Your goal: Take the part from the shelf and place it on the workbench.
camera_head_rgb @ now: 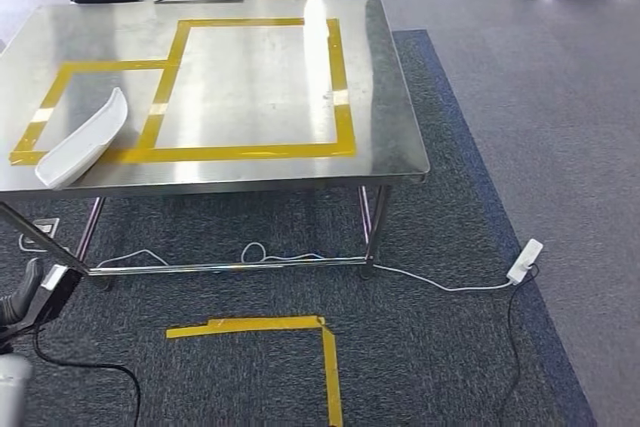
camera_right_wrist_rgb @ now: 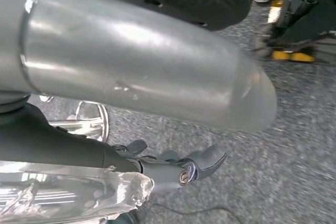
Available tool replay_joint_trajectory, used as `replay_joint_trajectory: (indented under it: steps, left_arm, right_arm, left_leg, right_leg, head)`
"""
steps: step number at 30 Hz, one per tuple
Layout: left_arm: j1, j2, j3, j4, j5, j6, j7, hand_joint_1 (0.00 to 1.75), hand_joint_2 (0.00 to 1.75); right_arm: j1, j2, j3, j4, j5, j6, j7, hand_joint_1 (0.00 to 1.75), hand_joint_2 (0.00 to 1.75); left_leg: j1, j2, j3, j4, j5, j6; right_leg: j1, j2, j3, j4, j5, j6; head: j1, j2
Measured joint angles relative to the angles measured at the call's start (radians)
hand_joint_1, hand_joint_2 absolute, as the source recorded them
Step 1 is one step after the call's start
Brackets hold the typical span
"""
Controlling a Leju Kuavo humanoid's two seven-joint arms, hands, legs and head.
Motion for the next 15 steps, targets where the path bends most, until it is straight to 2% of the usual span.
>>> replay_joint_trajectory:
  steps: [1, 2, 3, 4, 5, 7, 8, 9, 11, 12, 13, 15]
  left_arm:
    - [0.002, 0.0, 0.0, 0.0, 0.001, 0.0, 0.0, 0.0, 0.0]
    - [0.003, 0.0, 0.0, 0.001, 0.001, 0.0, 0.001, 0.0, 0.0]
    - [0.004, 0.0, 0.0, 0.001, 0.002, 0.0, 0.002, 0.0, 0.0]
    - [0.005, -0.001, -0.001, 0.002, 0.003, 0.0, 0.003, 0.0, 0.0]
    - [0.006, 0.0, -0.001, 0.002, 0.004, 0.0, 0.005, 0.0, 0.0]
    - [0.007, 0.001, -0.001, 0.002, 0.005, 0.0, 0.008, 0.0, 0.0]
    - [0.007, 0.003, -0.001, 0.002, 0.005, 0.0, 0.009, 0.0, 0.0]
    - [0.006, 0.004, -0.001, 0.002, 0.005, 0.0, 0.009, 0.0, 0.0]
    - [0.008, 0.005, -0.002, 0.003, 0.005, 0.0, 0.01, 0.0, 0.0]
    - [0.01, 0.007, -0.002, 0.003, 0.005, 0.0, 0.01, 0.0, 0.0]
    - [0.011, 0.009, -0.003, 0.003, 0.005, 0.0, 0.01, 0.0, 0.0]
    - [0.013, 0.011, -0.003, 0.003, 0.006, 0.0, 0.011, 0.0, 0.0]
  right_arm:
    - [0.0, 0.0, 0.0, 0.0, 0.0, 0.0, 0.0, 0.0, 0.0]
    - [0.0, 0.0, 0.0, 0.0, 0.0, 0.0, 0.0, 0.0, 0.0]
    - [0.0, 0.0, 0.0, 0.0, 0.0, 0.0, 0.0, 0.0, 0.0]
    - [0.0, 0.0, 0.0, 0.0, 0.0, 0.0, 0.0, 0.0, 0.0]
    - [-0.001, -0.001, 0.0, 0.0, 0.0, 0.0, 0.0, 0.0, 0.0]
    - [-0.004, -0.001, 0.0, 0.0, 0.0, 0.0, 0.0, 0.0, 0.0]
    - [-0.005, -0.002, 0.0, 0.0, 0.0, 0.0, 0.0, 0.0, 0.0]
    - [-0.006, -0.002, 0.0, 0.0, 0.001, 0.0, 0.0, 0.0, 0.0]
    - [-0.005, -0.002, 0.0, 0.0, 0.001, -0.001, 0.0, 0.0, 0.0]
    - [-0.004, -0.002, 0.0, 0.0, 0.001, -0.001, 0.0, 0.0, 0.0]
    - [-0.004, -0.002, 0.0, 0.0, 0.001, -0.001, 0.0, 0.0, 0.0]
    - [-0.004, -0.002, 0.0, 0.0, 0.001, -0.001, 0.0, 0.0, 0.0]
  left_leg:
    - [0.0, 0.0, -0.016, 0.001, 0.012, -0.001]
    - [0.0, 0.0, -0.031, 0.002, 0.024, -0.002]
    - [0.0, 0.0, -0.047, 0.002, 0.035, -0.004]
    - [0.0, 0.0, -0.062, 0.003, 0.047, -0.007]
    - [0.0, 0.0, -0.075, 0.004, 0.058, -0.01]
    - [-0.001, 0.0, -0.095, 0.008, 0.076, -0.02]
    - [-0.002, 0.0, -0.099, 0.01, 0.085, -0.025]
    - [-0.002, 0.0, -0.101, 0.011, 0.093, -0.03]
    - [0.001, -0.001, -0.106, 0.013, 0.1, -0.042]
    - [0.003, -0.001, -0.113, 0.025, 0.081, -0.047]
    - [0.004, -0.002, -0.124, 0.055, 0.044, -0.052]
    - [0.006, -0.002, -0.157, 0.173, -0.064, -0.06]
  right_leg:
    - [-0.001, 0.0, -0.011, 0.061, -0.03, 0.003]
    - [-0.001, 0.0, -0.01, 0.1, -0.037, 0.005]
    - [-0.001, 0.0, 0.006, 0.106, -0.024, 0.006]
    - [-0.002, 0.0, 0.042, 0.074, 0.002, 0.005]
    - [-0.002, 0.0, 0.094, 0.012, 0.025, 0.005]
    - [-0.002, 0.001, 0.209, -0.14, 0.028, 0.001]
    - [-0.001, 0.002, 0.24, -0.188, 0.019, -0.002]
    - [0.001, 0.004, 0.253, -0.212, 0.012, -0.006]
    - [0.002, 0.002, 0.236, -0.213, 0.024, -0.022]
    - [0.002, 0.0, 0.228, -0.213, 0.033, -0.032]
    - [0.001, -0.002, 0.219, -0.214, 0.044, -0.042]
    - [0.003, -0.004, 0.196, -0.214, 0.069, -0.051]
  head:
    - [0.0, 0.0]
    - [0.0, 0.0]
    - [0.001, 0.0]
    - [0.001, 0.0]
    - [0.001, 0.0]
    - [0.0, 0.0]
    - [0.0, 0.0]
    - [0.001, 0.0]
    - [0.002, 0.0]
    - [0.0, 0.0]
    - [-0.002, 0.0]
    - [-0.006, 0.0]
